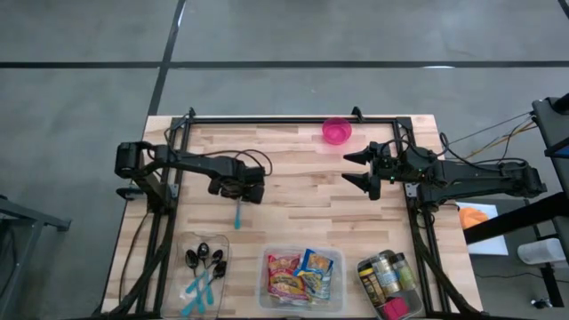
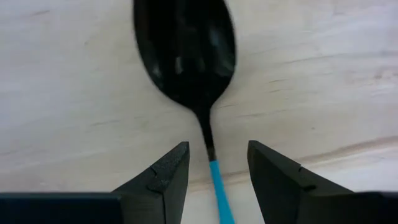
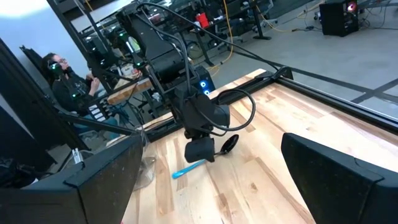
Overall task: Pick & Place Food Item
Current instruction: Put the blue spoon into the transparent bin, then return to Home Position
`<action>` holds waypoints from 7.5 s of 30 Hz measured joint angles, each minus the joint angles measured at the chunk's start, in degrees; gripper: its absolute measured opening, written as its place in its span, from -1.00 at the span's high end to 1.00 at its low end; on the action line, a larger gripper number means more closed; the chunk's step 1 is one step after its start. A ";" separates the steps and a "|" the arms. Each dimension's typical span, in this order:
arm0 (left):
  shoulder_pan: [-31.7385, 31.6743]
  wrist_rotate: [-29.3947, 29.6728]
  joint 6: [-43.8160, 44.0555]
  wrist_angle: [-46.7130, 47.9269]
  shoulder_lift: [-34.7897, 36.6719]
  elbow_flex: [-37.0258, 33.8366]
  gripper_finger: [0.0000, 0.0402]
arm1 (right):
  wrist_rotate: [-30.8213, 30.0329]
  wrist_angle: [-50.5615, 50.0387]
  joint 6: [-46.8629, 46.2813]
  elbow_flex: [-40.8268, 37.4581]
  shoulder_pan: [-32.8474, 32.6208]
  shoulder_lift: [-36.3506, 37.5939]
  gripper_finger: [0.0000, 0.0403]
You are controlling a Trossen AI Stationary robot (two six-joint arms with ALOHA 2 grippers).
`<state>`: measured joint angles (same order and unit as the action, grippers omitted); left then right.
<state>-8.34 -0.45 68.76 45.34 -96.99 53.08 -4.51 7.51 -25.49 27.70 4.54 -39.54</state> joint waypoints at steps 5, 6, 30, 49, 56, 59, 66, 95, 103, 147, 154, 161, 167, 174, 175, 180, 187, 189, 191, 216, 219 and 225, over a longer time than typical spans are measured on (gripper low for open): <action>0.00 0.68 2.58 -0.08 0.02 -0.62 0.18 | 0.00 0.00 0.02 -0.02 0.00 -0.01 -0.89; 0.00 0.68 3.01 -0.53 0.06 -0.87 0.19 | 0.00 0.00 0.02 -0.02 0.00 -0.01 -0.89; 0.00 -0.26 6.07 -5.09 0.31 -2.95 0.94 | 0.00 0.00 0.00 -0.01 0.02 0.00 -0.89; -0.02 -0.70 1.74 -4.34 19.31 -2.48 0.96 | 0.00 0.00 0.00 -0.02 0.02 -0.01 -0.89; 0.23 -0.04 1.74 -3.60 34.47 -2.54 0.96 | 0.00 0.00 0.01 -0.01 0.02 0.01 -0.89; 1.36 -0.01 1.42 -3.66 40.32 -2.54 0.96 | 0.00 0.00 0.00 -0.01 0.00 -0.01 -0.89; 10.49 0.04 0.81 -3.96 49.39 -2.54 0.96 | 0.00 0.00 0.00 -0.01 0.00 -0.01 -0.89; 67.87 6.49 75.67 8.29 34.06 -2.78 0.96 | 0.00 0.00 0.01 -0.01 0.01 -0.01 -0.89; 67.87 6.47 75.09 6.27 27.98 -2.80 0.96 | 0.00 0.00 0.01 -0.01 0.00 -0.01 -0.89; 67.67 6.23 72.76 -0.92 10.36 -2.89 0.77 | 0.00 0.02 0.00 -0.02 0.00 0.01 -0.89; 67.67 6.25 72.71 -1.02 10.38 -2.89 0.42 | 0.00 0.02 0.01 -0.02 0.02 -0.01 -0.89; 67.67 6.25 72.69 -1.00 10.56 -2.89 0.34 | 0.00 0.02 0.02 -0.01 0.02 0.00 -0.89; 67.49 7.59 72.63 -0.73 13.26 -2.89 0.33 | 0.00 0.02 0.00 0.00 0.01 0.00 -0.89; 67.37 17.79 65.83 2.30 20.65 -2.89 0.33 | 0.00 0.00 0.01 0.00 0.00 -0.01 -0.89; 67.23 19.78 64.31 2.93 21.85 -2.89 0.33 | 0.00 0.02 0.02 -0.01 0.01 0.01 -0.89; 65.06 30.96 55.01 6.52 27.73 -2.89 0.33 | 0.00 0.00 0.00 0.00 0.01 0.01 -0.89; 55.01 41.07 30.56 6.70 35.87 -2.89 0.34 | 0.00 0.00 0.00 -0.02 0.02 0.01 -0.89; 50.67 41.74 22.49 4.89 37.93 -2.89 0.34 | 0.00 0.02 0.00 -0.02 0.00 0.01 -0.89; 45.91 41.89 13.46 1.78 39.78 -2.89 0.39 | 0.00 0.00 0.01 -0.02 0.01 0.00 -0.89; 6.69 18.78 -60.89 -31.96 45.13 -4.81 1.00 | 0.00 0.00 0.00 -0.01 0.02 -0.01 -0.89; 6.11 18.80 -60.31 -37.28 49.98 -10.04 1.00 | 0.00 0.01 0.00 -0.02 0.01 0.00 -0.89; 6.08 18.80 -60.08 -50.20 64.89 -25.49 1.00 | 0.00 0.00 0.02 -0.02 0.02 -0.01 -0.89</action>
<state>-2.26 18.35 8.68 -4.86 -32.10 27.59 -4.51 7.51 -25.47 27.68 4.56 -39.55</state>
